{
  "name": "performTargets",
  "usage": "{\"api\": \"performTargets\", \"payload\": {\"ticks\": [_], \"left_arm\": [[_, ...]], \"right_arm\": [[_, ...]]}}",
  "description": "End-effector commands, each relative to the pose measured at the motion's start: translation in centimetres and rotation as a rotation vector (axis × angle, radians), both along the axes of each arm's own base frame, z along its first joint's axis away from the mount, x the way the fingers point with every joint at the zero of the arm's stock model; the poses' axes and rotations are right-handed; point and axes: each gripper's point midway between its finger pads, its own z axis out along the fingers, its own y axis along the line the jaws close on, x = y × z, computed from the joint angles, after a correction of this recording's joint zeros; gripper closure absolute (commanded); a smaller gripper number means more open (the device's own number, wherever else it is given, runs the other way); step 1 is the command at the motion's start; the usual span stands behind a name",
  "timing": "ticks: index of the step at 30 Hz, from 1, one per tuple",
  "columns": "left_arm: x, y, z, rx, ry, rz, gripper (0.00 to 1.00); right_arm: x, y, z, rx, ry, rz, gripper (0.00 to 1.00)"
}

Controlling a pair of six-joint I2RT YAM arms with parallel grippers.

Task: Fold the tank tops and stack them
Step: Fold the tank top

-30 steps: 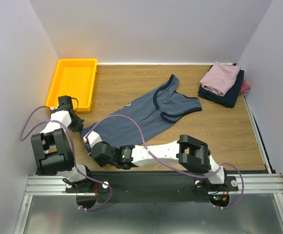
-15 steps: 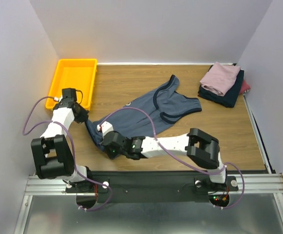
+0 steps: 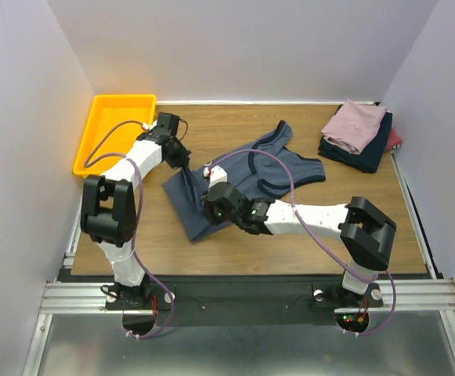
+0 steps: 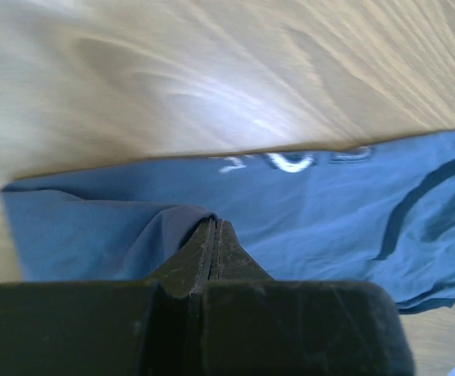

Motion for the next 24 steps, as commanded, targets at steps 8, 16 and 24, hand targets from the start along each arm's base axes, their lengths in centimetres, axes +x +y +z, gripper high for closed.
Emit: {"api": "performTargets", "payload": {"ticks": [8,16,24], "left_arm": [[5.4,-7.3,1.8,-0.056,-0.067,-0.035,1.00],[7.1,-10.9,2.2,-0.068,-0.086,-0.072,1.00],[7.6,-13.3,2.8,-0.086,-0.099,-0.100,1.00]], "right_arm": [[4.8,-6.9,0.1,0.003,-0.021,-0.187,0.99],[6.3,-9.8,0.1,0.000,-0.023,-0.252,0.99],[7.1,-11.5,1.1,0.018,-0.043,-0.306,0.99]]}}
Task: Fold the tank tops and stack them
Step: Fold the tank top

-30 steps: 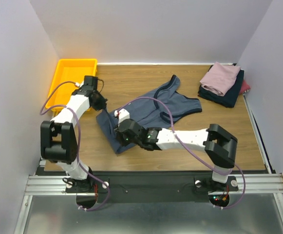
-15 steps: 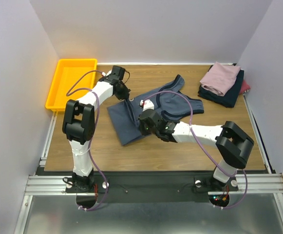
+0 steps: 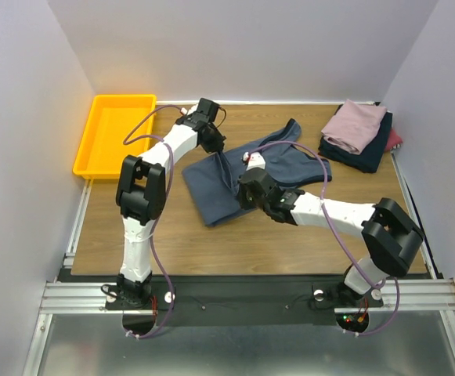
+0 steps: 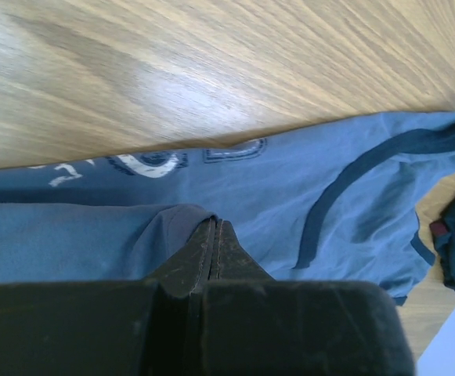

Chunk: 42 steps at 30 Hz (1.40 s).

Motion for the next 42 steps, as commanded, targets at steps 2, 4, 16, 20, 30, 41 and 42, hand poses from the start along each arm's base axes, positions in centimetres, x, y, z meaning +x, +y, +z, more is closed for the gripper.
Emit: {"api": "performTargets", "payload": {"ticks": [2,4,16,20,30,41,42], "left_arm": [[1.3,-1.4,3.3,-0.029,-0.069,0.007,1.00],[1.5,-2.2,3.5,-0.036,-0.076,-0.004,1.00],[2.1,-6.1,2.5,-0.063,-0.069,-0.057,1.00],[2.4,-7.6,2.3,-0.088,-0.079,-0.091,1.00],[2.6,-9.9,2.3,-0.149,-0.153,-0.190,0.94],[3.2,-11.2,7.5,-0.208,-0.345,-0.303,0.52],[3.2,-11.0,8.0,-0.204,-0.350,-0.300,0.52]], "right_arm": [[1.0,-0.6,2.5,0.051,-0.064,-0.051,0.99],[1.2,-1.1,2.6,0.055,-0.066,-0.068,0.99],[1.2,-4.0,1.9,0.044,-0.057,-0.130,0.99],[1.3,-4.9,1.0,0.030,-0.041,-0.150,0.99],[1.6,-7.2,-0.2,0.018,-0.025,-0.227,0.79],[2.2,-10.6,1.4,-0.016,-0.050,-0.348,0.25],[2.3,-10.6,1.7,-0.013,-0.054,-0.343,0.25]]}}
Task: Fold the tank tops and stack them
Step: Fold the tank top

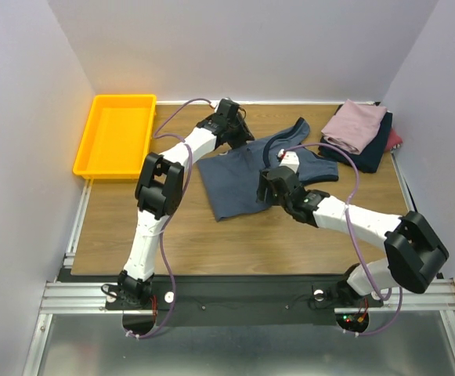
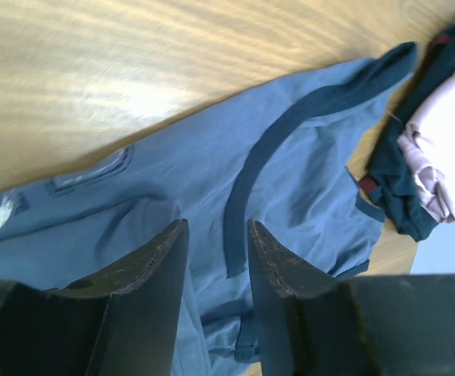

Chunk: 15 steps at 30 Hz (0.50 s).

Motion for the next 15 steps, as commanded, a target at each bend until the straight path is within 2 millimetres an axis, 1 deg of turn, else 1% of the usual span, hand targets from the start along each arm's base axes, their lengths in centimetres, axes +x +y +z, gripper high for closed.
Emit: {"api": "performTargets", "payload": {"ticks": [1,3,4,5,6,7,8,9,10,11,13,14,15], "left_arm": [[0.6,-0.1,8.4,-0.065,-0.194,-0.039,0.52],[0.4,1.6,9.0,-0.046,-0.191,0.006,0.53],[0.5,3.2,10.3,-0.046,-0.201,0.043,0.55],[0.0,4.8,8.6,-0.022,-0.153,0.087,0.57],[-0.4,5.9,8.2,-0.017,-0.135,0.113,0.58],[-1.4,8.1,7.1,-0.007,-0.100,0.151,0.60],[-1.9,9.0,6.8,-0.001,-0.092,0.167,0.60],[-2.1,9.9,6.6,0.002,-0.102,0.185,0.61],[-2.8,10.7,7.3,-0.004,-0.116,0.193,0.61],[-3.7,11.9,5.3,0.022,-0.080,0.200,0.61],[-4.6,12.9,4.3,0.034,-0.065,0.201,0.61],[-5.8,13.4,3.2,0.047,-0.045,0.195,0.62],[-6.2,14.0,2.8,0.051,-0.038,0.202,0.62]], "right_arm": [[0.6,-1.1,2.1,0.000,-0.044,-0.051,0.26],[0.4,0.1,2.2,0.019,-0.023,0.011,0.29],[0.4,0.6,1.6,0.018,-0.005,0.033,0.31],[0.2,1.3,1.2,0.023,0.017,0.067,0.32],[0.5,1.8,0.5,0.012,0.034,0.077,0.35],[0.7,2.0,0.0,0.000,0.046,0.082,0.35],[0.9,2.2,-0.5,-0.009,0.056,0.077,0.35],[1.6,2.1,-0.5,-0.033,0.041,0.058,0.35],[2.6,2.5,0.1,-0.041,0.023,0.055,0.34],[3.3,2.8,-0.3,-0.072,0.022,0.061,0.34],[4.7,2.9,0.1,-0.108,-0.002,0.049,0.34],[6.1,3.6,0.6,-0.126,-0.022,0.055,0.34],[7.2,3.3,0.8,-0.135,-0.031,0.039,0.34]]}}
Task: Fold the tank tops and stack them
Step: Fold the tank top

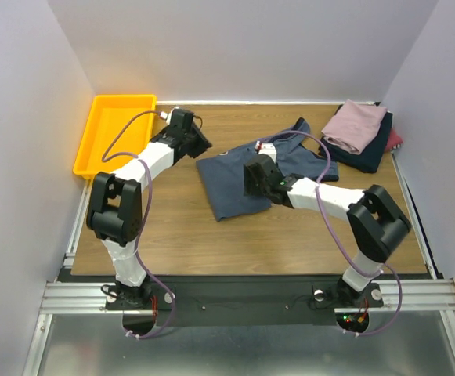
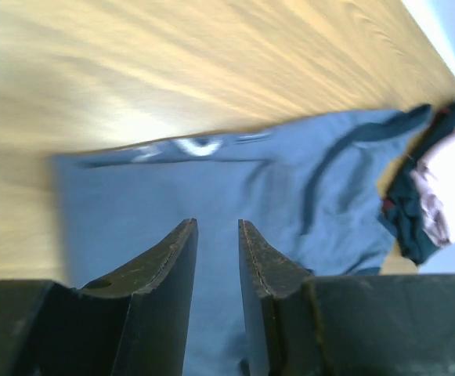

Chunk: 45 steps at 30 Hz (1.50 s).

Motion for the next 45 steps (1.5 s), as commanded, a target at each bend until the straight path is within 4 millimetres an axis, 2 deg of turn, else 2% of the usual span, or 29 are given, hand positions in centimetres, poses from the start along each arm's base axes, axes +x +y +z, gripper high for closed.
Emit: {"api": "performTargets", "payload": {"ticks": [1,2,6,7,8,10,13,16,18,23,27,30,32,37,38,41,45], "left_arm": [[-2.2,1.3,-1.3,0.021,-0.001,-0.004,0.62],[-3.2,1.8,-2.1,0.029,0.012,-0.007,0.62],[-4.9,3.0,-3.5,0.044,0.031,-0.009,0.62],[-5.2,3.3,-3.3,0.042,0.023,-0.008,0.62],[-5.8,3.5,-4.1,0.043,0.037,-0.013,0.62],[-6.2,3.6,-4.1,0.040,0.035,-0.020,0.63],[-6.8,3.5,-4.5,0.030,0.044,-0.045,0.64],[-7.3,3.2,-4.7,0.016,0.038,-0.063,0.64],[-7.6,3.2,-4.9,0.012,0.035,-0.076,0.64],[-8.7,3.3,-5.8,0.018,0.047,-0.097,0.65],[-8.9,3.3,-6.1,0.014,0.050,-0.102,0.65],[-9.1,3.3,-6.2,0.013,0.055,-0.108,0.65],[-9.1,3.4,-6.2,0.013,0.053,-0.107,0.66],[-9.1,3.4,-6.1,0.013,0.051,-0.110,0.66],[-9.1,3.3,-6.1,0.012,0.050,-0.111,0.66],[-9.1,3.4,-6.2,0.013,0.054,-0.111,0.66],[-9.1,3.4,-6.3,0.014,0.055,-0.112,0.66]], "right_arm": [[5.0,0.5,3.3,-0.035,-0.112,-0.016,0.34],[6.7,0.3,3.2,-0.023,-0.104,-0.016,0.34],[11.1,0.1,3.2,0.008,-0.118,0.017,0.35],[11.9,0.3,3.1,0.011,-0.125,0.025,0.37],[13.1,0.6,2.7,0.015,-0.121,0.043,0.39],[14.0,1.0,2.4,0.030,-0.120,0.058,0.42],[14.9,1.9,1.1,0.057,-0.093,0.083,0.48],[15.6,2.6,0.9,0.076,-0.095,0.096,0.52],[16.0,2.8,0.6,0.077,-0.095,0.096,0.52],[16.7,3.2,1.2,0.086,-0.115,0.095,0.52],[17.4,3.2,0.5,0.076,-0.112,0.086,0.53],[18.0,3.3,0.3,0.081,-0.112,0.086,0.63],[18.2,3.3,0.1,0.079,-0.111,0.085,0.65],[18.5,3.3,0.3,0.079,-0.118,0.088,0.70],[18.7,3.3,0.6,0.080,-0.124,0.088,0.74],[19.2,3.1,1.9,0.078,-0.154,0.073,0.85],[19.8,2.8,3.6,0.075,-0.192,0.055,0.89]]}}
